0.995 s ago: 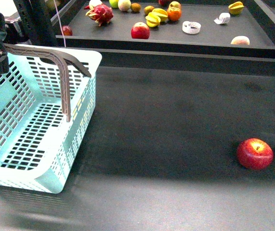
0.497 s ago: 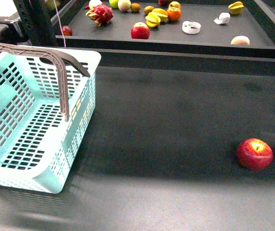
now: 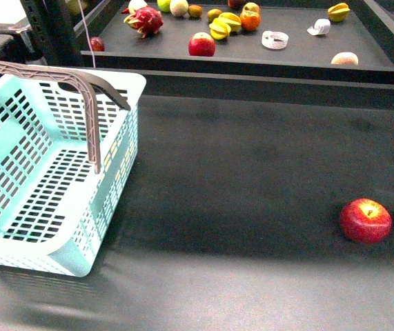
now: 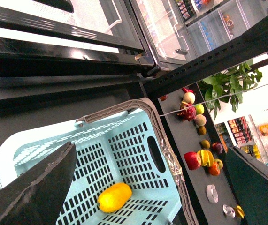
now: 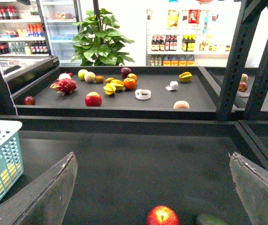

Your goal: Pick mango with right arm and hold basket with left

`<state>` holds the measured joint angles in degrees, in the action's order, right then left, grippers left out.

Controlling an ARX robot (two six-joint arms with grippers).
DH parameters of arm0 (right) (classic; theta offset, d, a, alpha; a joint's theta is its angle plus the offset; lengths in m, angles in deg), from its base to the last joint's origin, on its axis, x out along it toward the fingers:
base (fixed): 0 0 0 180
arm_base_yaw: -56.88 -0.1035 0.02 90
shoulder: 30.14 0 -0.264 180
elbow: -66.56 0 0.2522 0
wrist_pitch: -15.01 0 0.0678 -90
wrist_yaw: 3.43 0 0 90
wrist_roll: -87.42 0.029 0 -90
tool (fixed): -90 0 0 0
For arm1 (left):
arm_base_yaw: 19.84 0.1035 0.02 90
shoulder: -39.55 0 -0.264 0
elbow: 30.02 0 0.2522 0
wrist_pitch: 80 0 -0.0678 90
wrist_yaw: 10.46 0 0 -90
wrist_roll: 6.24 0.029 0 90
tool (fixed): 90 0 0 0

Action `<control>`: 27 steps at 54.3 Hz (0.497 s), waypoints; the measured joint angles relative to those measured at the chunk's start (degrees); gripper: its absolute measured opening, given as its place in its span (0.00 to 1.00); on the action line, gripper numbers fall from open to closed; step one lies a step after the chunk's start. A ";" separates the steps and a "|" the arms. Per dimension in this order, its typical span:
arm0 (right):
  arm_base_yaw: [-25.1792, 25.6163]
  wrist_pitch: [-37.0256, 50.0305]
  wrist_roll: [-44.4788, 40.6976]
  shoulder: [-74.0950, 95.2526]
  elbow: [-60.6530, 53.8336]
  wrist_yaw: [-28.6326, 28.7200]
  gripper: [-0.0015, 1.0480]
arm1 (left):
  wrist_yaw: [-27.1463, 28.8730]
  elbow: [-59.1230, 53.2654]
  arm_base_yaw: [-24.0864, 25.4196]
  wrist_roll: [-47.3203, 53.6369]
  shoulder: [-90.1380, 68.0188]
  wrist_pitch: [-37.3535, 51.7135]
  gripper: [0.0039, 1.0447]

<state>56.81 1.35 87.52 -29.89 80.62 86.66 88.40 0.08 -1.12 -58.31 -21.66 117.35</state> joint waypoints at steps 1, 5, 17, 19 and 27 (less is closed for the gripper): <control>0.00 0.00 0.00 0.00 0.00 0.00 0.92 | -0.17 -0.02 0.00 0.07 0.00 0.00 0.95; 0.00 0.00 0.00 0.00 0.00 0.00 0.92 | -0.28 -0.04 0.00 0.35 -0.02 0.00 0.95; 0.00 0.00 -0.02 0.00 0.00 0.00 0.92 | -0.26 -0.04 0.02 0.61 0.00 0.00 0.95; 0.00 0.00 0.00 0.00 0.00 0.00 0.92 | -0.72 -0.09 0.09 0.68 -0.04 0.13 0.95; 0.00 0.00 0.00 0.00 0.00 0.00 0.92 | -25.90 -7.28 0.61 29.79 -0.09 19.08 0.68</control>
<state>56.81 1.35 87.52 -29.89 80.62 86.66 62.50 -7.20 -0.50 -28.52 -21.75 136.43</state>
